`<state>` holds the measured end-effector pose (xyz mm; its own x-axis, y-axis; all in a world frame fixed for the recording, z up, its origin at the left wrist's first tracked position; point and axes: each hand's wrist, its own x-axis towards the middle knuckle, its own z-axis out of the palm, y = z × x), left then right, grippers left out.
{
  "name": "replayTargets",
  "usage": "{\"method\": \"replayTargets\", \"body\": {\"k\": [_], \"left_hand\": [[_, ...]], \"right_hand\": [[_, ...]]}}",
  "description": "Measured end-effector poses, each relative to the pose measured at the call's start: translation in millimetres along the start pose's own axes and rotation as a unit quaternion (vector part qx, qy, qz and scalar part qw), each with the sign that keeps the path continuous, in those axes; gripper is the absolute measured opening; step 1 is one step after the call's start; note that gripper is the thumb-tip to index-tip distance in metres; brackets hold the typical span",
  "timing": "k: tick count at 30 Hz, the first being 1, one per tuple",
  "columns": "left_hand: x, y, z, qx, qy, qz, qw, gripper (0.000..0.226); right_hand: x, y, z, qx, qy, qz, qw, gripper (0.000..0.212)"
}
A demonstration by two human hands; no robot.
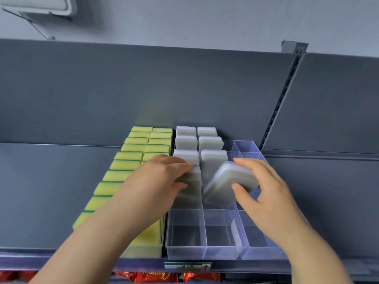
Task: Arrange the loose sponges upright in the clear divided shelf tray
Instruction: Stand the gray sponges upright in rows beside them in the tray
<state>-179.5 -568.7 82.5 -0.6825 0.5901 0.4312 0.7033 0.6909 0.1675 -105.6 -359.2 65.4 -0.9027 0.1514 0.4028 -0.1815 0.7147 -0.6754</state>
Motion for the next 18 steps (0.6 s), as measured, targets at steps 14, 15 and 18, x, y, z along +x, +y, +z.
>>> {"method": "replayTargets", "body": {"k": [14, 15, 18], "left_hand": [[10, 1, 17, -0.014, -0.070, -0.027, 0.997, 0.033], [12, 1, 17, -0.009, -0.073, -0.027, 0.997, 0.033], [14, 0, 20, 0.007, -0.083, -0.029, 0.996, 0.033]], "right_hand": [[0, -1, 1, -0.018, 0.030, -0.008, 0.999, 0.044], [0, -1, 0, -0.019, 0.029, -0.006, 0.999, 0.043], [2, -2, -1, -0.025, 0.017, -0.003, 1.000, 0.042]]}}
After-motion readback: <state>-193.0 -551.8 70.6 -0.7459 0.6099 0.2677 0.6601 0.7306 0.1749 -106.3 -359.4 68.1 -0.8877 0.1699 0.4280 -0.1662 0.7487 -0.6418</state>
